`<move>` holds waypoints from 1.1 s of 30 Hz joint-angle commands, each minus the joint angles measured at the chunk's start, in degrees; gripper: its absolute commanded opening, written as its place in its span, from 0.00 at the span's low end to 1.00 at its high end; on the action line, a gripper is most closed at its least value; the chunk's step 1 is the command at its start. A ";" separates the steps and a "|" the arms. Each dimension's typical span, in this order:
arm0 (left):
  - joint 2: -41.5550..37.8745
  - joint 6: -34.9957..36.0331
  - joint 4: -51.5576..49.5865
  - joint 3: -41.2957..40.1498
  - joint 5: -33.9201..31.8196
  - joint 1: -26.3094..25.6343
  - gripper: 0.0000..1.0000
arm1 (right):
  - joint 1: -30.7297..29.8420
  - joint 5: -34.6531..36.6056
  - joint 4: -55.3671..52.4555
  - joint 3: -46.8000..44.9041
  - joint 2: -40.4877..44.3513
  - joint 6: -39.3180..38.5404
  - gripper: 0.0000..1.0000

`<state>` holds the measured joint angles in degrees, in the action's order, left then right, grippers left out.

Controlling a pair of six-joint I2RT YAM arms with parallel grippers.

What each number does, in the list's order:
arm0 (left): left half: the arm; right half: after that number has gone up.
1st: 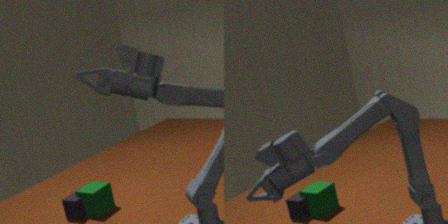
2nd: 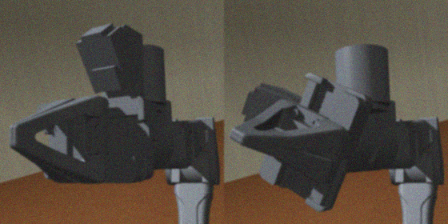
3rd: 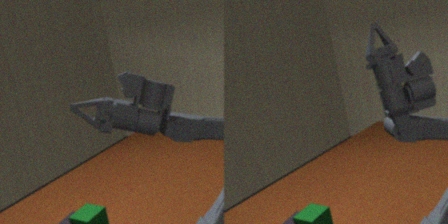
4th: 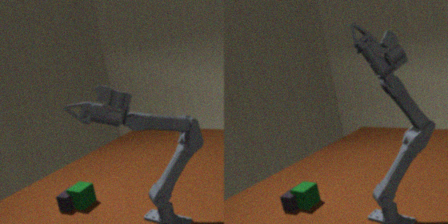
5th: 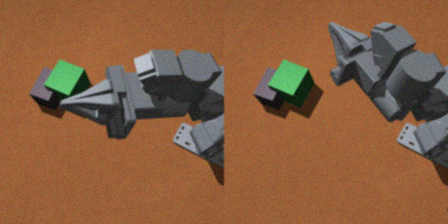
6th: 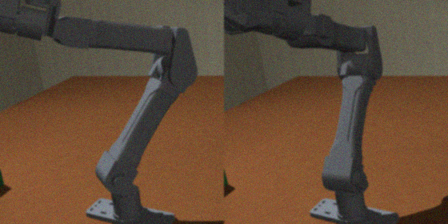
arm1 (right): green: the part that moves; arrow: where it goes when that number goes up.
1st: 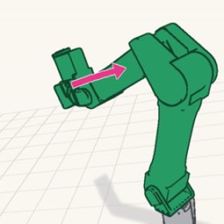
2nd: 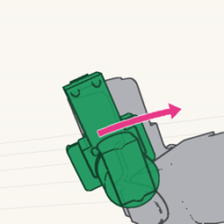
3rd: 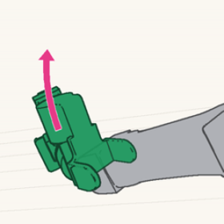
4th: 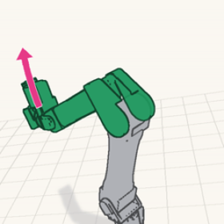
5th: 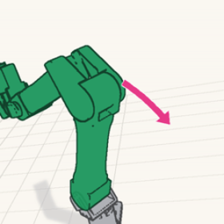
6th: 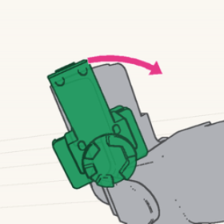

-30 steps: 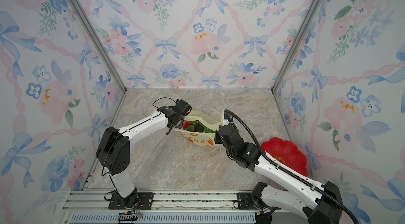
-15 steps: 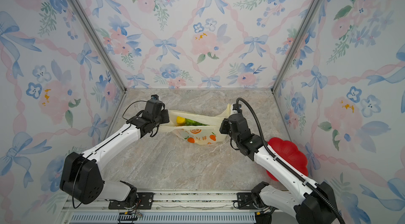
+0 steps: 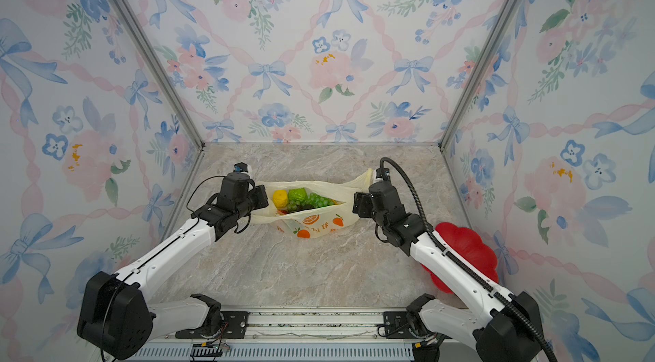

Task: Take fruits out of the plastic bag
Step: Spread open the plastic bag at the center of the table.

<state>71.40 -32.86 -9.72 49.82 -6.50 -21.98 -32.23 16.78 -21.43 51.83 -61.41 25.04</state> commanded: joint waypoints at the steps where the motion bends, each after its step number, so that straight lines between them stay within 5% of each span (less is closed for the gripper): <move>1: -0.12 -0.20 1.73 0.93 0.84 -0.96 0.00 | -2.80 8.25 -13.96 7.34 3.92 -5.79 0.95; 7: 0.41 -0.28 2.65 1.40 0.86 -1.68 0.00 | -13.04 17.79 -27.04 20.88 2.73 -10.63 0.96; 13: 0.33 -0.20 2.56 1.77 0.78 -1.95 0.00 | -21.41 18.96 -32.26 32.44 -9.84 -12.47 0.98; 24: 0.04 0.09 2.57 2.47 1.12 -1.90 0.00 | -17.78 15.17 -39.31 45.82 -35.42 -12.45 0.97; 33: -0.28 0.09 2.55 2.04 1.10 -1.84 0.00 | -13.40 17.56 -43.20 47.48 -44.01 -7.79 0.99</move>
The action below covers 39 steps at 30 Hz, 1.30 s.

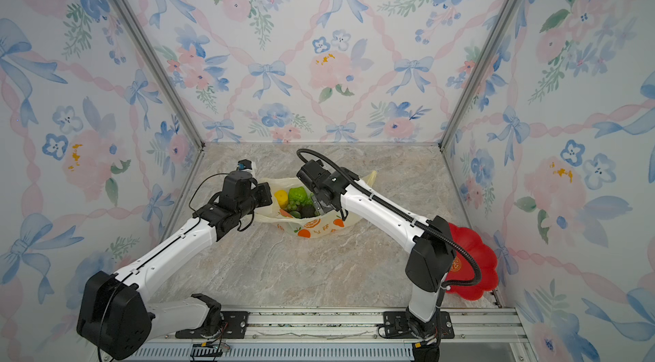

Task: Take fruits out of the plastic bag
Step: Spread open the plastic bag at the center of the table.

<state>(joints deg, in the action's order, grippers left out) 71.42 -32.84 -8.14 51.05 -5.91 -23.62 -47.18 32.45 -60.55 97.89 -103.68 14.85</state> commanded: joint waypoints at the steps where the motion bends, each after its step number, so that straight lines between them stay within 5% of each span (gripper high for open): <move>1: -0.29 0.14 0.93 0.81 0.38 -0.21 0.00 | 2.05 2.22 -4.26 1.22 -2.23 2.75 0.99; 8: 0.33 -0.12 0.99 0.80 -0.05 -0.12 0.00 | 4.65 3.01 -2.67 -1.90 -4.15 4.01 0.96; 14: 0.87 0.22 1.07 0.63 -0.53 -0.03 0.00 | 9.95 2.89 2.48 -5.11 -4.33 5.03 0.80; 18: 1.73 0.60 1.10 0.70 -1.30 -0.03 0.00 | 12.30 1.06 6.33 -6.67 -2.55 6.21 0.61; 25: 8.09 3.39 1.17 6.57 -0.20 0.24 0.00 | 15.45 -19.24 23.34 -16.82 8.30 9.55 0.22; 31: 19.65 8.99 0.42 18.75 1.19 0.57 0.00 | 18.98 -33.98 35.48 -25.02 15.41 15.56 0.08; 35: 24.93 10.07 -6.84 25.97 -1.81 1.34 0.39 | 21.38 -40.35 42.61 -31.56 18.42 19.67 0.03; 39: 22.16 10.25 -10.14 25.08 -8.66 -1.55 0.74 | 20.16 -39.72 46.18 -35.91 21.13 20.55 0.00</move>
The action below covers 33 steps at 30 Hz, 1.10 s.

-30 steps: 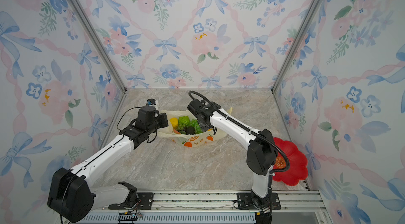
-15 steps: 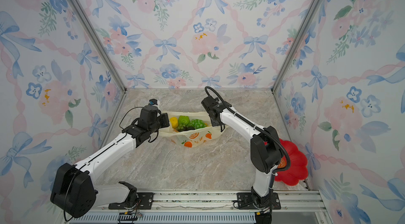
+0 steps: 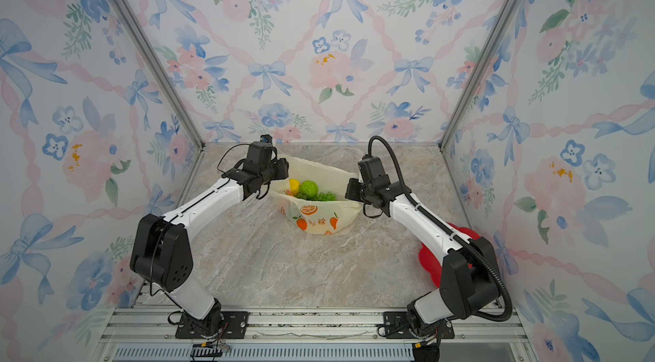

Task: Take fruits out of the plastic bag
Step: Spread open the plastic bag at the center of the table.

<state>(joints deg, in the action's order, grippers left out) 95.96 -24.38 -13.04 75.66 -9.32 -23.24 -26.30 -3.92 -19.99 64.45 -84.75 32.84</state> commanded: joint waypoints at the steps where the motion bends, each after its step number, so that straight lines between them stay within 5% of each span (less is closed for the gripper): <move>1: -3.43 1.70 -6.46 0.29 -7.70 -2.96 0.80 | -1.55 -2.28 6.05 -3.23 2.99 2.58 0.00; 7: -8.19 0.36 -12.74 -1.12 -17.92 -7.65 0.92 | -7.60 5.73 5.33 -5.38 6.76 0.53 0.00; 15: -12.79 -3.95 -13.23 -7.19 -19.68 -8.67 0.98 | -15.86 15.39 2.84 -5.30 8.29 -1.93 0.00; 25: -10.55 -7.78 -13.13 -9.37 -16.25 -7.17 0.94 | -19.17 18.33 2.88 -5.57 7.97 -1.90 0.00; 33: -0.08 -8.45 -8.60 -10.96 -9.63 -3.14 0.95 | -20.26 16.25 4.82 -5.47 7.82 -2.05 0.00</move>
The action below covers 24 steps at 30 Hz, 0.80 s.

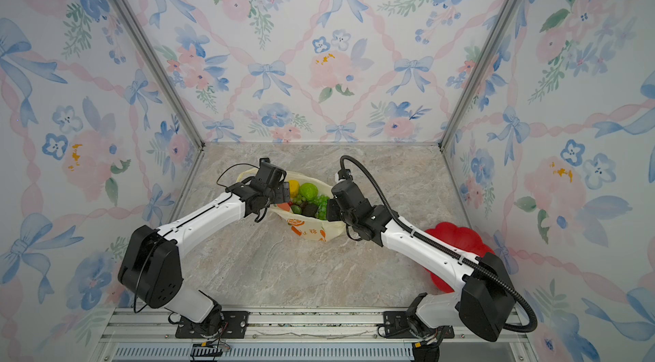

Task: Take fruits out of the plastic bag
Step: Spread open the plastic bag at the center of the table.

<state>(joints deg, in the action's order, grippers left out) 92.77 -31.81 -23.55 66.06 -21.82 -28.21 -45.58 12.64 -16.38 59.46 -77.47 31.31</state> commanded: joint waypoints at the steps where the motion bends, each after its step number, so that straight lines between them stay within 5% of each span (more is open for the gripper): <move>1: 4.19 -0.66 2.77 -1.54 3.64 2.37 0.93 | -1.00 -0.50 1.43 -0.70 0.60 -0.30 0.00; 4: 6.06 0.32 4.80 -2.41 4.53 3.15 0.74 | 0.11 -0.46 2.23 -2.16 1.89 0.41 0.00; 7: 4.75 1.38 7.14 -4.94 5.12 3.88 0.36 | 5.71 -6.00 5.10 -4.81 3.71 2.57 0.00; 12: -1.58 2.23 12.04 -12.57 5.45 5.33 0.06 | 17.00 -18.91 12.94 -7.45 3.53 8.28 0.00; 19: -11.04 4.20 19.89 -21.50 7.06 5.91 0.00 | 26.73 -31.35 23.89 -5.94 -4.99 15.86 0.00; 24: -13.50 5.64 21.35 -22.00 11.45 5.43 0.00 | 25.32 -32.48 23.38 1.03 -11.99 13.12 0.03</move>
<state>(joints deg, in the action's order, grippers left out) 80.29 -27.75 -4.12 44.71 -11.90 -23.42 -19.84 -18.26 4.95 55.22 -87.24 44.97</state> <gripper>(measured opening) 0.049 0.047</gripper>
